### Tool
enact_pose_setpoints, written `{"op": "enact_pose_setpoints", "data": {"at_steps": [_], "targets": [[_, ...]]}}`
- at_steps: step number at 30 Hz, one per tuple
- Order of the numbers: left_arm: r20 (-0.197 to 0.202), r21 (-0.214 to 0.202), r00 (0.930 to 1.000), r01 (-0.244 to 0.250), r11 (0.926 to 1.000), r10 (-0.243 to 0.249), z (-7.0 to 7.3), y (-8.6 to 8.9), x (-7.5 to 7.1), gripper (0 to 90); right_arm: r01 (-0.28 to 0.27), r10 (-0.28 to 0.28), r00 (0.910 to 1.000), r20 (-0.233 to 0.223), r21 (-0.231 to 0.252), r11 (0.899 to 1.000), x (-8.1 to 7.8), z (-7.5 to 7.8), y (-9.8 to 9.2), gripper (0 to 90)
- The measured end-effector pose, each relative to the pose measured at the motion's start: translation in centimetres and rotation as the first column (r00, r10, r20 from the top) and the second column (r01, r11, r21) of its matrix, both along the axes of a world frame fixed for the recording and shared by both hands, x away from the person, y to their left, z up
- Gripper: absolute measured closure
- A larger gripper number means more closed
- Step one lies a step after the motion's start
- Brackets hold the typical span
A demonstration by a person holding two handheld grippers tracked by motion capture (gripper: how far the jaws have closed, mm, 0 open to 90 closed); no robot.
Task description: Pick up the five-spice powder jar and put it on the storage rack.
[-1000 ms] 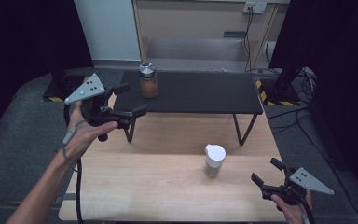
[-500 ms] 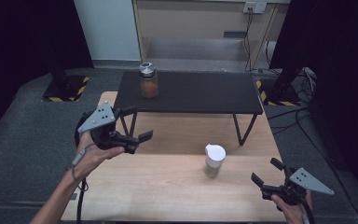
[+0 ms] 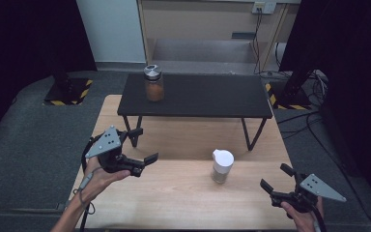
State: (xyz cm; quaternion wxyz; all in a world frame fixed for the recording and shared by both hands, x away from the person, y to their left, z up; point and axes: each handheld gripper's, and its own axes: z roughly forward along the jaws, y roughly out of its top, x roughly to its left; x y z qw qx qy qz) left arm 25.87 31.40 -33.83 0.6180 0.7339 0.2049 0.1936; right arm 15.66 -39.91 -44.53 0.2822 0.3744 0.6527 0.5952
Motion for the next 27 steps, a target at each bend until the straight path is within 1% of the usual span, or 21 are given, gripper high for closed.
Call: {"op": "enact_pose_setpoints", "data": {"at_steps": [1, 3, 9, 12, 14, 16, 17, 19, 22, 25, 27], "targets": [[0.0, 0.0, 1.0, 0.0, 1.0, 0.0, 0.0, 0.0, 0.0, 4.6, 0.0, 0.0, 1.0, 0.0, 0.0, 1.0, 0.0, 0.0, 0.0, 3.7], [0.01, 0.015, 0.9999, -0.009, 0.9998, 0.009, -0.3, 0.1, -0.4, 4.6, 0.0, 0.0, 1.0, -0.001, 0.0, 1.0, 0.0, 0.0, 0.0, 3.7], [0.008, 0.017, 0.9999, -0.014, 0.9998, 0.014, -1.8, 0.2, -1.6, 4.6, -0.001, 0.001, 1.0, -0.001, -0.002, 1.0, 0.1, 0.0, 0.0, 3.7], [-0.003, -0.002, 0.9999, -0.017, 0.9999, 0.017, -2.8, 0.2, -1.9, 4.6, -0.002, 0.002, 1.0, -0.001, 0.0, 1.0, 0.0, 0.0, 0.1, 3.7], [-0.008, 0.001, 0.9997, -0.023, 0.9997, 0.023, -3.3, 0.3, -2.2, 4.6, -0.001, 0.001, 1.0, -0.001, 0.001, 1.0, 0.0, 0.0, 0.0, 3.7], [-0.017, -0.012, 0.9995, -0.027, 0.9996, 0.027, -3.9, 0.4, -2.4, 4.6, -0.001, 0.001, 1.0, -0.001, 0.0, 1.0, 0.0, 0.0, 0.0, 3.7], [-0.017, -0.01, 0.9994, -0.029, 0.9995, 0.029, -4.2, 0.4, -2.5, 4.5, -0.001, 0.001, 1.0, -0.001, 0.001, 1.0, 0.0, 0.0, 0.0, 3.7], [-0.027, -0.027, 0.999, -0.037, 0.999, 0.036, -4.7, 0.6, -2.6, 4.5, -0.002, 0.002, 1.0, -0.001, -0.001, 1.0, 0.0, 0.0, 0.0, 3.7], [-0.036, -0.038, 0.9981, -0.051, 0.998, 0.05, -5.3, 0.9, -2.8, 4.5, -0.002, 0.002, 1.0, 0.0, -0.001, 1.0, 0.1, 0.0, 0.1, 3.7], [-0.039, -0.041, 0.9975, -0.06, 0.9973, 0.059, -5.7, 1.1, -3.0, 4.5, -0.001, 0.001, 1.0, 0.0, -0.002, 1.0, 0.1, 0.0, 0.1, 3.7], [-0.038, -0.033, 0.9972, -0.066, 0.9973, 0.065, -5.9, 1.1, -3.2, 4.5, 0.0, 0.0, 1.0, 0.0, -0.002, 1.0, 0.1, 0.0, 0.1, 3.7]]}}
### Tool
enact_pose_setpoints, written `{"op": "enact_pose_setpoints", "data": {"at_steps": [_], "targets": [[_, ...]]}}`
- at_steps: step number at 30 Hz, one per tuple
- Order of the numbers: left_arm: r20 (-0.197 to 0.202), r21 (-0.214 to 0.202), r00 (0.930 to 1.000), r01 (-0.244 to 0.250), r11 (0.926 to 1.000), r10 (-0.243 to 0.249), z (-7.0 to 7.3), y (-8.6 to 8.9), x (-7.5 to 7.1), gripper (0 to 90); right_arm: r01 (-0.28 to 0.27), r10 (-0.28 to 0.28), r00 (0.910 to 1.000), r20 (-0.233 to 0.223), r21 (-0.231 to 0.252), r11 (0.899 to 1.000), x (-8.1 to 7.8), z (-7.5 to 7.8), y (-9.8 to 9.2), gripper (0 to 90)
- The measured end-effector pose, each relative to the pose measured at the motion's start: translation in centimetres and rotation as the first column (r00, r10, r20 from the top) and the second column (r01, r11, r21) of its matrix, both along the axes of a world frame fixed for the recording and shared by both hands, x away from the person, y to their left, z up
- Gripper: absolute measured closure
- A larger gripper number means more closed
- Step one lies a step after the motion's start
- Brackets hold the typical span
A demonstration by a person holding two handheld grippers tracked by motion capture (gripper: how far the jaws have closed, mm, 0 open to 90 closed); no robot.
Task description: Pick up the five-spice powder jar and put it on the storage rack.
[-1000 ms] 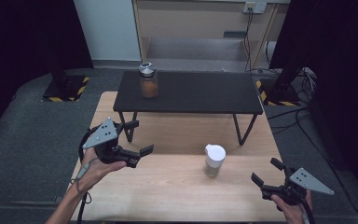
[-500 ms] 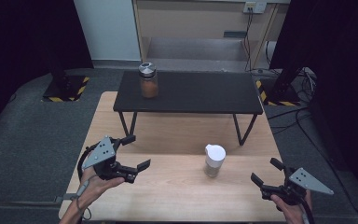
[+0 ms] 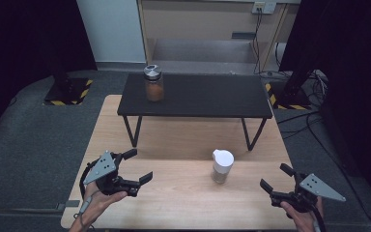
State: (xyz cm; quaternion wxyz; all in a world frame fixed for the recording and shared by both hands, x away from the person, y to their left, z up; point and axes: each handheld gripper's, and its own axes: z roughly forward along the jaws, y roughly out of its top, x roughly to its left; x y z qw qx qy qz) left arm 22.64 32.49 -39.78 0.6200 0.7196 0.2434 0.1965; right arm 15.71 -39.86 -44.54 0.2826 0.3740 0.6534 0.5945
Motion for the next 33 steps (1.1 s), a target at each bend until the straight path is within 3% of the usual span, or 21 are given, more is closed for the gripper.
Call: {"op": "enact_pose_setpoints", "data": {"at_steps": [15, 24, 27, 29, 33], "targets": [[-0.006, 0.03, 0.9998, -0.019, 0.9994, 0.02, -1.0, 0.2, -0.7, 4.4, -0.002, 0.002, 1.0, 0.002, 0.001, 1.0, 0.0, 0.0, 0.0, 3.7], [-0.003, 0.005, 0.998, -0.064, 0.9979, 0.064, -1.3, 0.8, -1.4, 3.7, -0.003, 0.003, 1.0, 0.006, 0.002, 1.0, 0.0, 0.0, -0.1, 3.6], [-0.007, 0.0, 0.9942, -0.107, 0.9942, 0.107, -1.4, 0.9, -1.7, 3.7, -0.004, 0.004, 1.0, 0.006, 0.002, 1.0, 0.0, 0.0, -0.1, 3.6], [-0.013, -0.006, 0.9862, -0.165, 0.9863, 0.165, -1.4, 0.8, -2.1, 3.7, -0.003, 0.003, 1.0, 0.006, 0.003, 1.0, 0.0, 0.0, -0.1, 3.6], [-0.013, -0.034, 0.9747, -0.223, 0.9741, 0.223, -1.6, 1.2, -2.6, 3.6, -0.003, 0.003, 1.0, 0.005, 0.003, 1.0, 0.0, 0.0, -0.1, 3.6]]}}
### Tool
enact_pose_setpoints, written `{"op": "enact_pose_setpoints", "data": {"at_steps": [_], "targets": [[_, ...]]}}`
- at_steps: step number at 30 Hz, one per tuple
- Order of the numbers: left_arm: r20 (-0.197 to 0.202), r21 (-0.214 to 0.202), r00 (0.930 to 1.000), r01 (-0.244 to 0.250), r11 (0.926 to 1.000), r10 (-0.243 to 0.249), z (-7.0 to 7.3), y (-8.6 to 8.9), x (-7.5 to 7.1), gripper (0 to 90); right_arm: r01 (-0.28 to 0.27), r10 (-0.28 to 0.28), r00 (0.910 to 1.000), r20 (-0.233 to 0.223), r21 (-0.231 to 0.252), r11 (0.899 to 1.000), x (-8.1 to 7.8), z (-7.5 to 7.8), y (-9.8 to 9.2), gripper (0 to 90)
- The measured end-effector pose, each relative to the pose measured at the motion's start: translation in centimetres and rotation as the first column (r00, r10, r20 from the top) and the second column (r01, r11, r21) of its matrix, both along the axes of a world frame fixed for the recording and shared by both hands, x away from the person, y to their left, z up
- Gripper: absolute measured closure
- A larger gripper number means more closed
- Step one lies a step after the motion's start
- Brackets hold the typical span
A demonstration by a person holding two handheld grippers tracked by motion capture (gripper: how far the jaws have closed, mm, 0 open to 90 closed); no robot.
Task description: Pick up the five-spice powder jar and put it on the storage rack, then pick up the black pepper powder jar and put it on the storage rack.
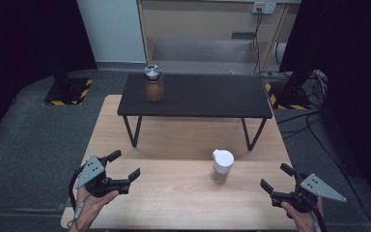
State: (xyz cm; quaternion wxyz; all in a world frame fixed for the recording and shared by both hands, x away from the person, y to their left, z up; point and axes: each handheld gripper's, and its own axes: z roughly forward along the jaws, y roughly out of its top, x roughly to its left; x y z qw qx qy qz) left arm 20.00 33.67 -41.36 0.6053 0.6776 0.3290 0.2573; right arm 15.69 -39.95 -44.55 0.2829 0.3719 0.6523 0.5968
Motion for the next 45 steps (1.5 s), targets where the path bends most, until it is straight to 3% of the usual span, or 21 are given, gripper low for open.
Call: {"op": "enact_pose_setpoints", "data": {"at_steps": [3, 8, 14, 21, 45], "targets": [[0.014, 0.003, 0.999, -0.041, 0.9991, 0.041, -0.02, 0.02, -0.44, 3.4, 0.0, 0.0, 1.0, 0.0, 0.0, 1.0, 0.01, 0.0, 0.0, 3.5], [0.01, 0.008, 0.9987, -0.049, 0.9988, 0.049, -0.02, 0.05, -0.49, 2.4, 0.002, -0.002, 1.0, 0.0, 0.003, 1.0, 0.02, 0.0, -0.03, 3.5], [0.009, 0.027, 0.9999, -0.014, 0.9995, 0.013, 0.09, 0.08, -0.23, 1.3, 0.002, -0.002, 1.0, -0.001, 0.004, 1.0, 0.04, 0.0, -0.01, 3.5], [0.01, 0.019, 0.9993, 0.034, 0.9992, -0.035, 0.02, 0.24, 0.17, 0.9, 0.001, -0.001, 1.0, -0.003, 0.003, 1.0, 0.07, -0.01, -0.04, 3.5], [0.014, 0.025, 0.9986, 0.051, 0.9984, -0.051, 0.0, 0.09, 0.28, 0.0, -0.006, 0.006, 0.9998, 0.019, 0.004, 1.0, -0.12, -0.05, -0.09, 1.0]]}}
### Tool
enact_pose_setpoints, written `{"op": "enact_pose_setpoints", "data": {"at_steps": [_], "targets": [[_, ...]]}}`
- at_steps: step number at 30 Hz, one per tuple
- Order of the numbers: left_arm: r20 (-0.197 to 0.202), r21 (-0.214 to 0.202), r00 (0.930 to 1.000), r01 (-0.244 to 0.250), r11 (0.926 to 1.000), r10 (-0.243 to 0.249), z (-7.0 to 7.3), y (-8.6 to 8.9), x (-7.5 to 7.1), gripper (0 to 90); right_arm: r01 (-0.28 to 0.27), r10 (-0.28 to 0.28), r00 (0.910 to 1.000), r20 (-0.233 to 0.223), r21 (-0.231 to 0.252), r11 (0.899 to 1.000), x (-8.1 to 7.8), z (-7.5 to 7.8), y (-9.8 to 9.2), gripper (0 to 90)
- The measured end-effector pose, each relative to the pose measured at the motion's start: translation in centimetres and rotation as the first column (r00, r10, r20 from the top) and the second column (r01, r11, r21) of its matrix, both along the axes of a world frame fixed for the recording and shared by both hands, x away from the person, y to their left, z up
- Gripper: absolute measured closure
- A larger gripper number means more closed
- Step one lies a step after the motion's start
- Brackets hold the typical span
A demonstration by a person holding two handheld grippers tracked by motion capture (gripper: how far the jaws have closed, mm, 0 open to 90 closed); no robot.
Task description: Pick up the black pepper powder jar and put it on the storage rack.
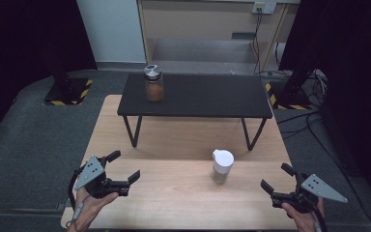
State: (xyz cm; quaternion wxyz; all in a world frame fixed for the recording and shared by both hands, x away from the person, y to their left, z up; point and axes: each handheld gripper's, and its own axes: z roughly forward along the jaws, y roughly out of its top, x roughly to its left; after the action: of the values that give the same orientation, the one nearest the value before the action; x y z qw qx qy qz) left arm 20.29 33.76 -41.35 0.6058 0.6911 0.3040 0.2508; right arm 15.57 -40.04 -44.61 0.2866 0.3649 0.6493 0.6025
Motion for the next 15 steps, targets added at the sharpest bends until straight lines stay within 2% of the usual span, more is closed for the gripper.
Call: {"op": "enact_pose_setpoints", "data": {"at_steps": [5, 7, 9, 13, 15], "targets": [[-0.001, -0.003, 1.0, 0.002, 1.0, -0.002, 0.0, 0.1, 0.0, 0.0, 0.004, -0.003, 0.9997, -0.024, 0.024, 1.0, 0.0, 0.1, 0.1, 0.8], [-0.002, 0.001, 1.0, 0.004, 1.0, -0.004, 0.0, 0.1, 0.0, 0.0, -0.02, 0.02, 0.9996, -0.022, 0.005, 1.0, 0.2, 0.5, -0.1, 0.8], [-0.001, 0.0, 1.0, 0.005, 1.0, -0.005, 0.0, 0.1, 0.1, 0.0, -0.026, 0.026, 0.9994, -0.022, 0.012, 1.0, 0.3, 0.6, -0.2, 0.8], [-0.004, -0.003, 0.9999, 0.01, 0.9999, -0.01, -0.1, 0.1, 0.1, 0.0, -0.056, 0.055, 0.998, -0.032, -0.012, 0.998, 0.4, 1.6, -0.5, 1.0], [-0.005, 0.0, 0.9999, 0.013, 0.9999, -0.013, -0.1, 0.1, 0.2, 0.0, -0.072, 0.071, 0.9968, -0.036, -0.038, 0.997, 0.6, 2.1, -0.8, 1.0]]}}
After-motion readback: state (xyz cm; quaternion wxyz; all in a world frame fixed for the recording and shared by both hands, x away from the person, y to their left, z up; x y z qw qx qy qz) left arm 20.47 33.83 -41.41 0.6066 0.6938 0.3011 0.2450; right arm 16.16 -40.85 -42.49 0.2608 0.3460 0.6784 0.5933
